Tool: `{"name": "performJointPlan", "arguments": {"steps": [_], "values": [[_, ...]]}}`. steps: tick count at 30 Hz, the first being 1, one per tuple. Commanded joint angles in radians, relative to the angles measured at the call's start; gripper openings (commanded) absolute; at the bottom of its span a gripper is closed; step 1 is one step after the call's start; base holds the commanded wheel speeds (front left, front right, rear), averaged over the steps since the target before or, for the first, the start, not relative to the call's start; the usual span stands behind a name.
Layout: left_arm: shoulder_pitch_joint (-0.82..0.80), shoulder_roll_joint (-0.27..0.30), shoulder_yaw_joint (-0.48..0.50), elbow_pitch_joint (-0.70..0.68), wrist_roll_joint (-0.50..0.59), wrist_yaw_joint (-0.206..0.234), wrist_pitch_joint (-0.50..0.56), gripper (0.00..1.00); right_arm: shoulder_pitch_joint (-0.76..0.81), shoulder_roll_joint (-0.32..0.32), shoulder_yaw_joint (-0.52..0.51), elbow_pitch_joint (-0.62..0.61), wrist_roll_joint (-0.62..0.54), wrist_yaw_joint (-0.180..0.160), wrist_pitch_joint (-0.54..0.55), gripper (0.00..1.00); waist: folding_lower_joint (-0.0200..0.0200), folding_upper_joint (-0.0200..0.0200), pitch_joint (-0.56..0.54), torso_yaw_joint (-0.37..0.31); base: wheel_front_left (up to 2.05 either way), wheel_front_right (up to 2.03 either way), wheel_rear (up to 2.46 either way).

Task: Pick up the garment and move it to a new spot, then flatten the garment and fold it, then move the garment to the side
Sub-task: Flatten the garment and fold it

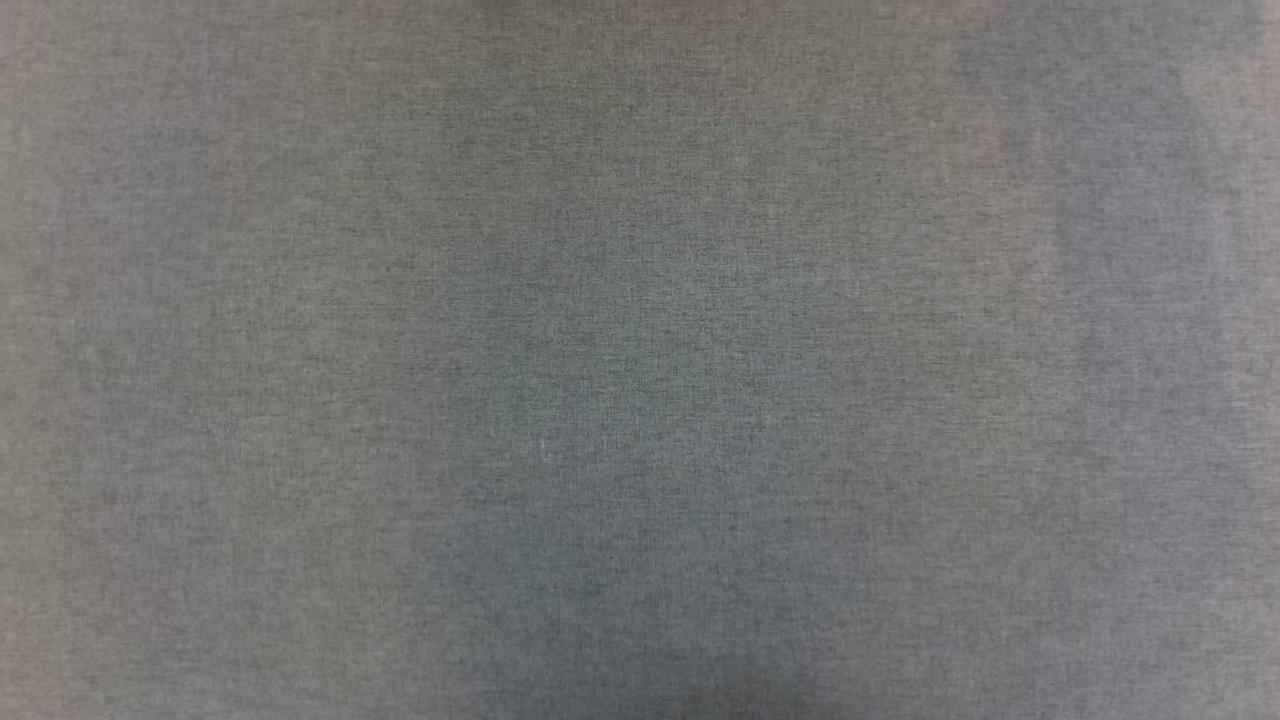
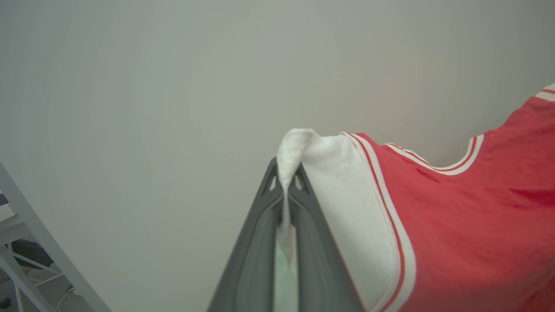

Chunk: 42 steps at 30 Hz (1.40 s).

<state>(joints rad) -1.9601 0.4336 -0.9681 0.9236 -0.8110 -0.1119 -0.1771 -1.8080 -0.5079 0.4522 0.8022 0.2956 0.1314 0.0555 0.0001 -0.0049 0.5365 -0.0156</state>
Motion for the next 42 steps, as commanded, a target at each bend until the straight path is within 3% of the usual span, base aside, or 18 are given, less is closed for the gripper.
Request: {"name": "performJointPlan", "arguments": {"steps": [1,11,20,31,42], "values": [[0.034,-0.007,-0.006,0.015,-0.016,-0.007,-0.016,0.00,0.031,0.007,0.012,0.020,0.018,-0.001,-0.025,0.00,-0.0001,0.0049,0.006,0.000,0.00,0.00,0.00],[0.278,-0.007,-0.058,0.050,-0.046,-0.017,-0.070,0.00,0.282,0.052,0.125,0.080,0.132,-0.001,-0.151,0.00,-0.0001,0.0049,-0.064,-0.004,0.00,0.00,0.00],[0.647,0.035,-0.049,-0.046,-0.067,-0.015,-0.084,0.00,0.602,0.068,0.260,0.024,0.262,-0.001,-0.220,0.00,-0.0001,0.0049,-0.218,-0.012,0.00,0.00,0.00],[1.197,0.114,0.032,-0.293,-0.072,0.069,-0.085,0.00,1.021,-0.036,0.371,-0.116,0.375,-0.001,-0.235,0.00,-0.0001,0.0049,-0.406,-0.003,0.00,0.00,0.00],[1.554,0.192,0.047,-0.464,-0.106,0.173,-0.085,0.00,1.385,-0.141,0.259,-0.224,0.417,-0.001,-0.238,0.00,-0.0001,0.0049,-0.493,0.008,0.00,0.00,0.00]]}}
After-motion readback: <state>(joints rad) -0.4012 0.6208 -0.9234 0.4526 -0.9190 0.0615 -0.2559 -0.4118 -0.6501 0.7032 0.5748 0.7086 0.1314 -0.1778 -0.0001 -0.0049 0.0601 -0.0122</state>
